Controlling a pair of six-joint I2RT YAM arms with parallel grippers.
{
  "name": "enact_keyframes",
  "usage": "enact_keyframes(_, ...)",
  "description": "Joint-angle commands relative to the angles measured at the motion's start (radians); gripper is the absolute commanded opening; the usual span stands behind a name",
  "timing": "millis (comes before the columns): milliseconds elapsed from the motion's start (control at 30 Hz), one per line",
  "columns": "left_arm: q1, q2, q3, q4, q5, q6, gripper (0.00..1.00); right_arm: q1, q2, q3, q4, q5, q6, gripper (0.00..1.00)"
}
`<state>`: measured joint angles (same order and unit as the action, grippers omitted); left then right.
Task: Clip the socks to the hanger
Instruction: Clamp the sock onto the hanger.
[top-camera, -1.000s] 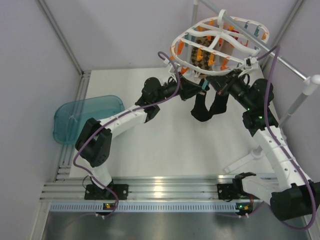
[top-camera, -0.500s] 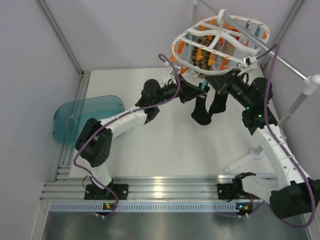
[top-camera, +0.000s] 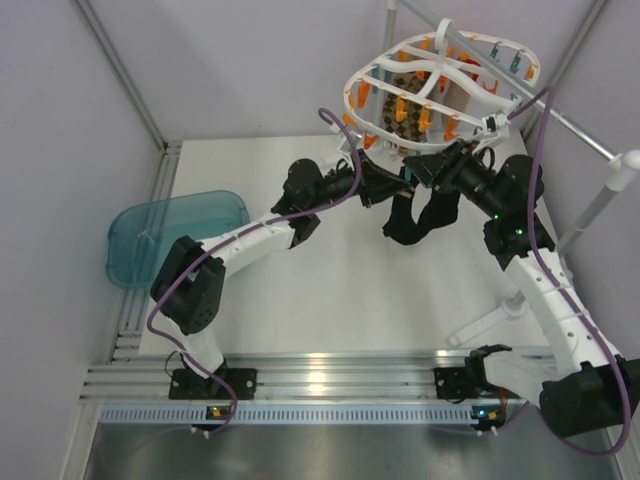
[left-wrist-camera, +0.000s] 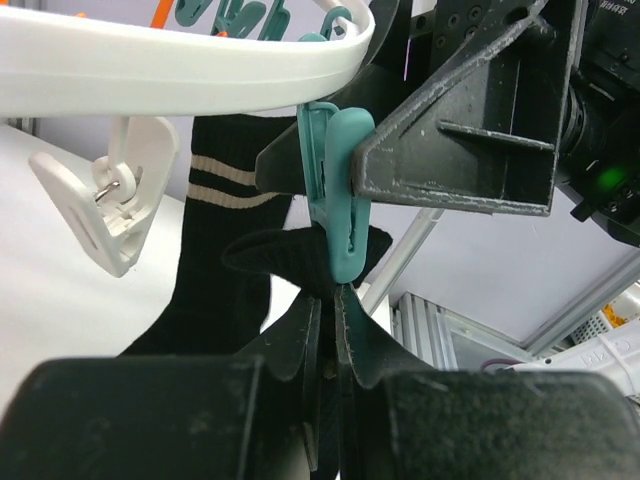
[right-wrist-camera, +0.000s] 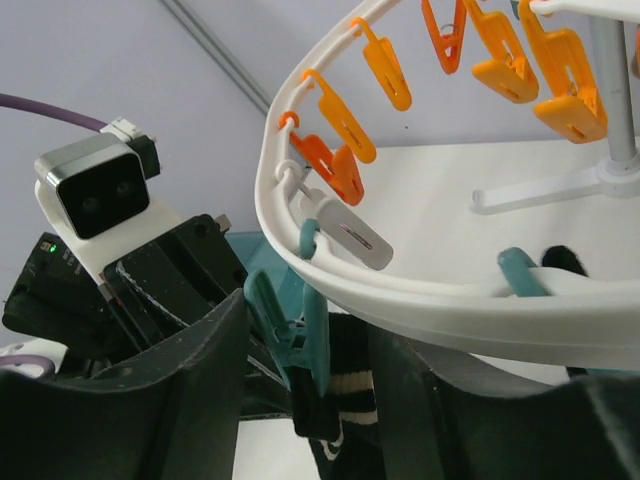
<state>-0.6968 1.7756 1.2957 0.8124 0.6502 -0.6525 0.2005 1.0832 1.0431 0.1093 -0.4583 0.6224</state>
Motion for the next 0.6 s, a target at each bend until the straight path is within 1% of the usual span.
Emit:
enact_keyframes(0, -0.004, -0.061, 0.034, 0.099, 0.005, -0.001, 0.00, -0.004, 0.001, 0.035, -0.017, -0.011, -0.010, 0.49)
enact_keyframes(33, -0.004, -0.061, 0.036, 0.096, 0.003, -0.004, 0.02, -0.004, 0.001, 0.035, -0.019, -0.013, -0.010, 0.53)
enact_keyframes(67, -0.004, -0.061, 0.037, 0.091, 0.002, -0.004, 0.07, -0.003, 0.000, 0.035, -0.017, -0.013, -0.010, 0.55)
enact_keyframes(100, -0.004, -0.059, 0.037, 0.088, -0.001, -0.004, 0.24, -0.004, -0.002, 0.035, -0.017, -0.013, -0.010, 0.57)
enact_keyframes(133, -0.004, -0.061, 0.037, 0.084, -0.009, -0.004, 0.32, -0.004, -0.002, 0.035, -0.019, -0.013, -0.010, 0.60)
enact_keyframes(167, -0.004, -0.061, 0.036, 0.074, -0.008, -0.009, 0.37, -0.004, -0.003, 0.035, -0.019, -0.013, -0.013, 0.61)
enact_keyframes(200, -0.003, -0.062, 0.033, 0.068, 0.003, -0.006, 0.46, -0.004, -0.002, 0.037, -0.020, -0.011, -0.015, 0.63)
enact_keyframes(333, 0.013, -0.109, -0.016, 0.013, 0.023, 0.020, 0.60, -0.003, -0.012, 0.037, -0.048, 0.001, -0.044, 0.68)
enact_keyframes(367, 0.017, -0.120, -0.027, -0.011, 0.026, 0.036, 0.61, -0.004, -0.017, 0.037, -0.054, 0.003, -0.052, 0.70)
enact_keyframes(400, 0.023, -0.131, -0.039, -0.030, 0.032, 0.042, 0.63, -0.004, -0.023, 0.031, -0.057, 0.004, -0.058, 0.74)
enact_keyframes(467, 0.040, -0.168, -0.071, -0.064, 0.040, 0.056, 0.65, -0.003, -0.042, 0.026, -0.079, 0.006, -0.091, 0.78)
enact_keyframes(500, 0.048, -0.197, -0.085, -0.096, 0.040, 0.059, 0.66, -0.004, -0.051, 0.021, -0.086, 0.009, -0.101, 0.82)
enact_keyframes(567, 0.075, -0.228, -0.125, -0.128, 0.045, 0.068, 0.68, -0.004, -0.074, 0.018, -0.109, 0.027, -0.128, 0.85)
